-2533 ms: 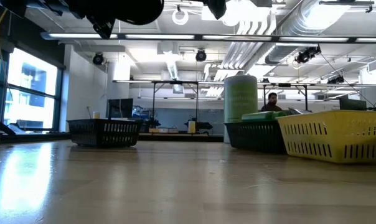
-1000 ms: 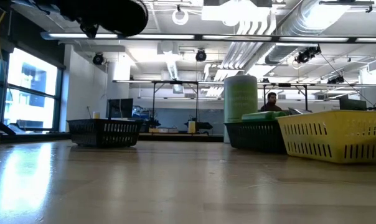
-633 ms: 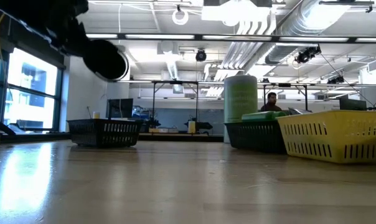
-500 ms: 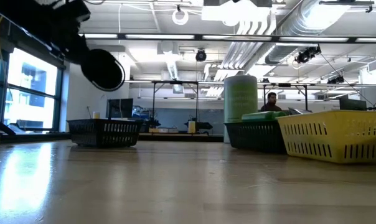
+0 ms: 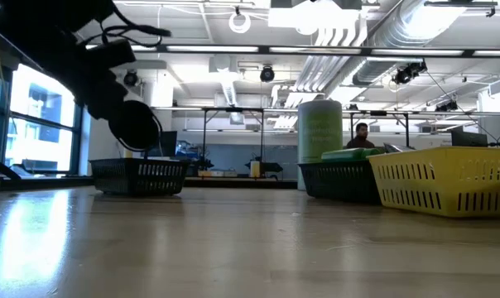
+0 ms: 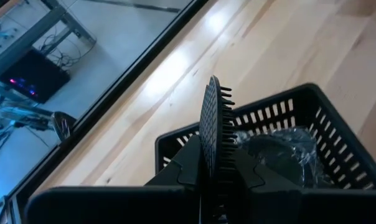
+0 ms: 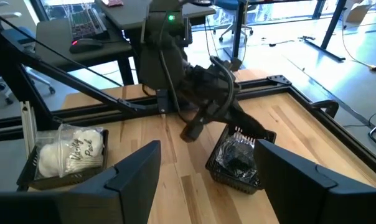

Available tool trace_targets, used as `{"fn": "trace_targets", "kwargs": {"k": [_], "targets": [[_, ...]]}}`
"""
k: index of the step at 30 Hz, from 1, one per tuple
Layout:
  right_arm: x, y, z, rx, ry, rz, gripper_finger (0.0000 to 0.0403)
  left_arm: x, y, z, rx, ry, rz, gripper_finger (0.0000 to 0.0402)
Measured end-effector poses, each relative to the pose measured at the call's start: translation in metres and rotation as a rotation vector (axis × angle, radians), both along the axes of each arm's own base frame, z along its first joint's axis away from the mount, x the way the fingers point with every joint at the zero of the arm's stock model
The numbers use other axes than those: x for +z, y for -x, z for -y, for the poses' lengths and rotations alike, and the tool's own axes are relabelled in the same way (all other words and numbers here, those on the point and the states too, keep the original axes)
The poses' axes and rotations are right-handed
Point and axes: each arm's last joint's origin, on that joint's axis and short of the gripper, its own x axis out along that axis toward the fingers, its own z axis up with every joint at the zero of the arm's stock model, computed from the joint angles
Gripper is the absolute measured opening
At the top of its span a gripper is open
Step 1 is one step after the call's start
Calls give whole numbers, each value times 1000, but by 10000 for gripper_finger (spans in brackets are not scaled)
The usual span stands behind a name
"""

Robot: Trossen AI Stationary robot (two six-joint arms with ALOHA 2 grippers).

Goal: Pick & Place Travel size toiletries
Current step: Put the hairbrush into the top left black bin, then return to Home Position

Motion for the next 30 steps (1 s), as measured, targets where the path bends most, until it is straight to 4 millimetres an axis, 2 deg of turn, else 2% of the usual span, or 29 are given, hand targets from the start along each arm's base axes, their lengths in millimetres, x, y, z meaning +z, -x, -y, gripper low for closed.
{"fn": "trace_targets", "kwargs": {"k": [7,17,20,25,27,30], "targets": [[0,0,0,0,0,0,250,-11,-6,1,9,-3,-44,41],[0,0,0,0,0,0,250,-7,-12,3,-25,-19,-22,172],[0,0,0,0,0,0,250,9,-18,4,-66,-49,-6,193],[0,0,0,0,1,-1,250,44,-29,7,-131,-52,55,197],[0,0,0,1,1,-2,250,54,-32,9,-190,0,90,189],[-1,0,0,1,3,-10,250,58,-35,12,-289,71,118,158]]}}
